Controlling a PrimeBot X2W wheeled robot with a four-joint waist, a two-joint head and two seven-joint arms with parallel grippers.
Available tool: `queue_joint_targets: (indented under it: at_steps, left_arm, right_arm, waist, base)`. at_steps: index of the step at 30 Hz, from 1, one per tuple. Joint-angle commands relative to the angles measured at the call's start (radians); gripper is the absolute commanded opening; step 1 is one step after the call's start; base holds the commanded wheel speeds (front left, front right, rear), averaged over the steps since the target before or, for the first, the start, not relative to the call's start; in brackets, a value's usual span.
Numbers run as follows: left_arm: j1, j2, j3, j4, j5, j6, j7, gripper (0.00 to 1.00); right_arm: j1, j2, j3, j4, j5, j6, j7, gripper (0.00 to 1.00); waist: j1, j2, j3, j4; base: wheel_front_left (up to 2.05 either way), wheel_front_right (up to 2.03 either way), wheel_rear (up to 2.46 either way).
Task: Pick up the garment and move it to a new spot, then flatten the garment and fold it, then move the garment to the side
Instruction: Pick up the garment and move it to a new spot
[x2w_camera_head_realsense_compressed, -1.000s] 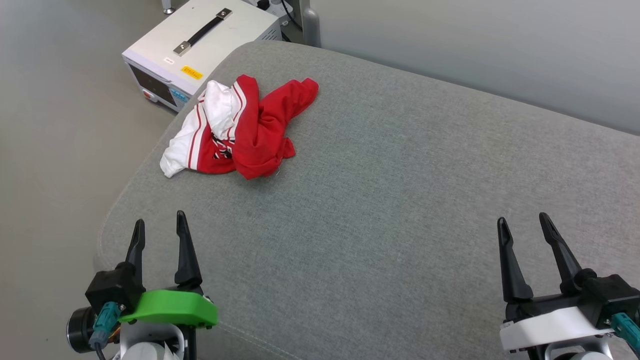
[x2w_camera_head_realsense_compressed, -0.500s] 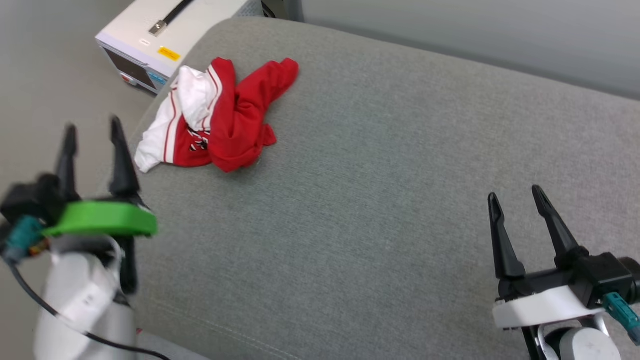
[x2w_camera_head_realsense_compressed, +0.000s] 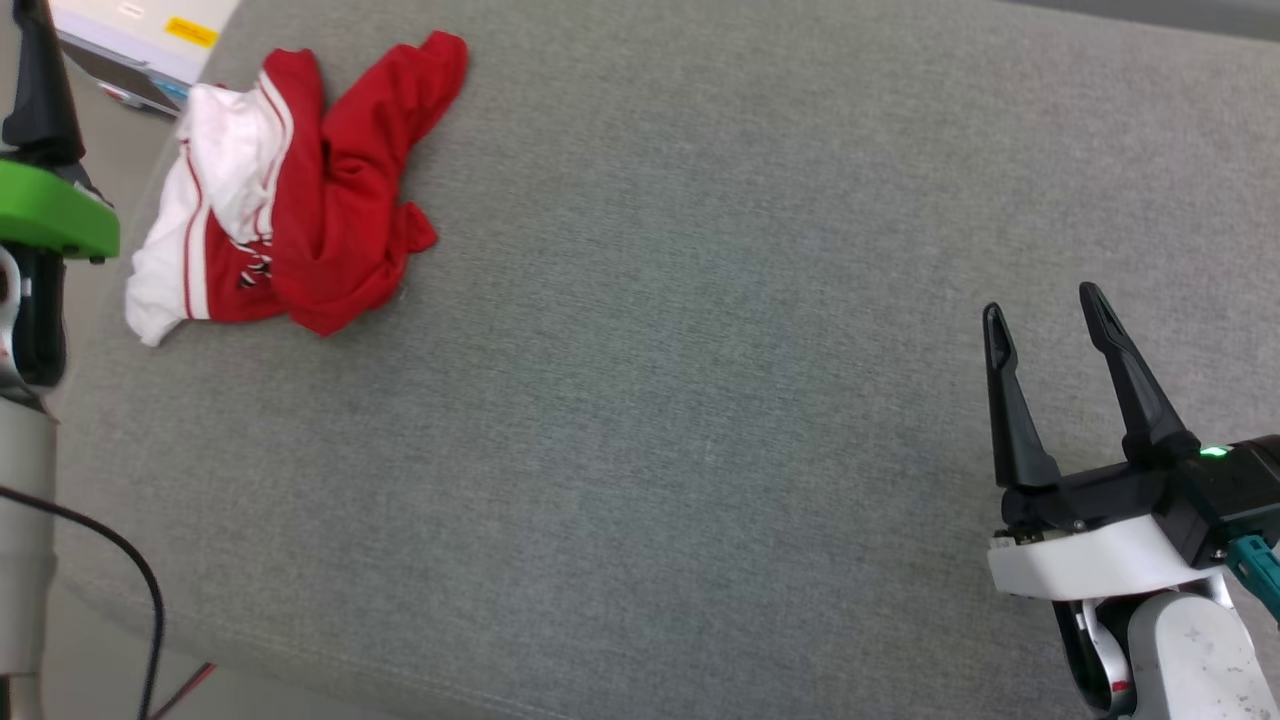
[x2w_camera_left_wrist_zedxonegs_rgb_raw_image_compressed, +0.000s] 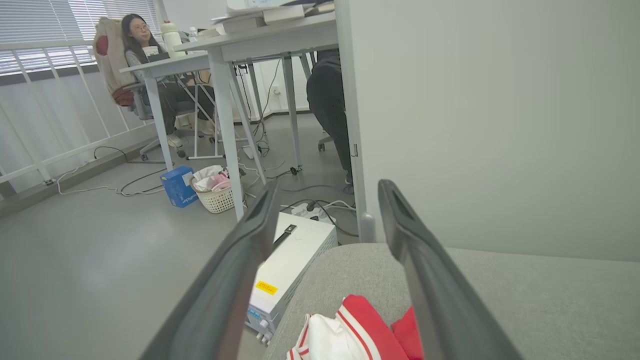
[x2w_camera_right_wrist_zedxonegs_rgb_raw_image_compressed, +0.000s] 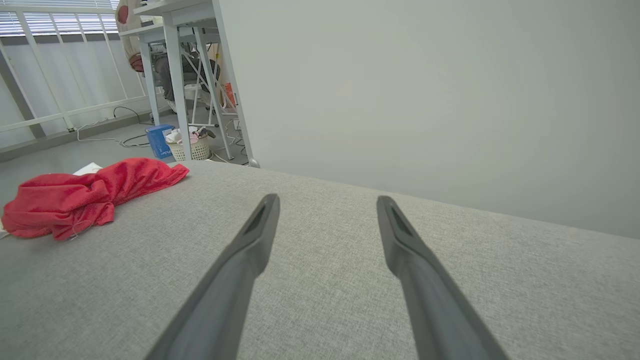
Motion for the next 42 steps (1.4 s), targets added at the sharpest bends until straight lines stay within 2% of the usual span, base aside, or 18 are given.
queue_joint_targets:
  at_steps: [1,7,13,21,27,34,37,38,39,42]
  left_arm:
    - [-0.039,0.025,-0.042,0.015,-0.036,-0.002,0.027,1.0]
    - [-0.127,0.131,-0.252,0.068,-0.232,-0.003,0.286,1.0]
    - [-0.181,0.196,-0.376,0.105,-0.403,-0.003,0.56,1.0]
    - [-0.199,0.255,-0.537,0.109,-0.489,-0.003,0.841,1.0]
    - [-0.183,0.263,-0.661,0.147,-0.463,-0.003,0.947,1.0]
    - [-0.159,0.211,-0.73,0.234,-0.488,-0.003,0.962,1.0]
    - [-0.166,0.206,-0.746,0.256,-0.492,-0.003,0.949,1.0]
    - [-0.171,0.208,-0.753,0.26,-0.49,-0.003,0.939,0.43]
    - [-0.177,0.21,-0.753,0.266,-0.487,-0.003,0.921,0.0]
    - [-0.199,0.212,-0.75,0.269,-0.486,-0.003,0.857,0.0]
  right_arm:
    - [-0.022,-0.006,0.001,-0.007,-0.004,-0.001,-0.004,1.0]
    - [-0.044,-0.013,-0.001,-0.017,-0.004,-0.001,-0.004,1.0]
    - [-0.062,-0.015,-0.007,-0.023,-0.003,-0.001,-0.004,1.0]
    - [-0.077,-0.017,-0.005,-0.018,0.002,-0.001,-0.004,1.0]
    - [-0.093,-0.016,0.004,-0.014,0.007,-0.001,-0.004,1.0]
    - [-0.101,-0.013,0.009,-0.006,0.014,-0.001,-0.004,1.0]
    - [-0.1,-0.012,0.005,-0.002,0.018,-0.001,-0.004,1.0]
    - [-0.099,-0.012,0.003,-0.001,0.019,-0.001,-0.004,1.0]
    - [-0.097,-0.011,0.001,0.001,0.019,-0.001,-0.004,1.0]
    - [-0.088,-0.009,-0.004,0.004,0.022,-0.001,-0.004,1.0]
  waist:
    - [-0.0001,0.0,0.048,-0.043]
    - [-0.0001,0.0,0.07,-0.062]
    - [-0.0001,0.0,0.093,-0.082]
    - [-0.0001,0.0,0.128,-0.107]
    - [-0.0001,0.0,0.155,-0.132]
    - [-0.0001,0.0,0.169,-0.154]
    - [-0.0001,0.0,0.165,-0.158]
    - [-0.0001,0.0,0.162,-0.157]
    - [-0.0001,0.0,0.157,-0.156]
    - [-0.0001,0.0,0.138,-0.149]
  base:
    - [0.0,0.0,0.0]
    - [0.0,0.0,0.0]
    - [0.0,0.0,0.0]
    - [0.0,0.0,0.0]
    - [0.0,0.0,0.0]
    - [0.0,0.0,0.0]
    - [0.0,0.0,0.0]
    - [0.0,0.0,0.0]
    - [0.0,0.0,0.0]
    - [0.0,0.0,0.0]
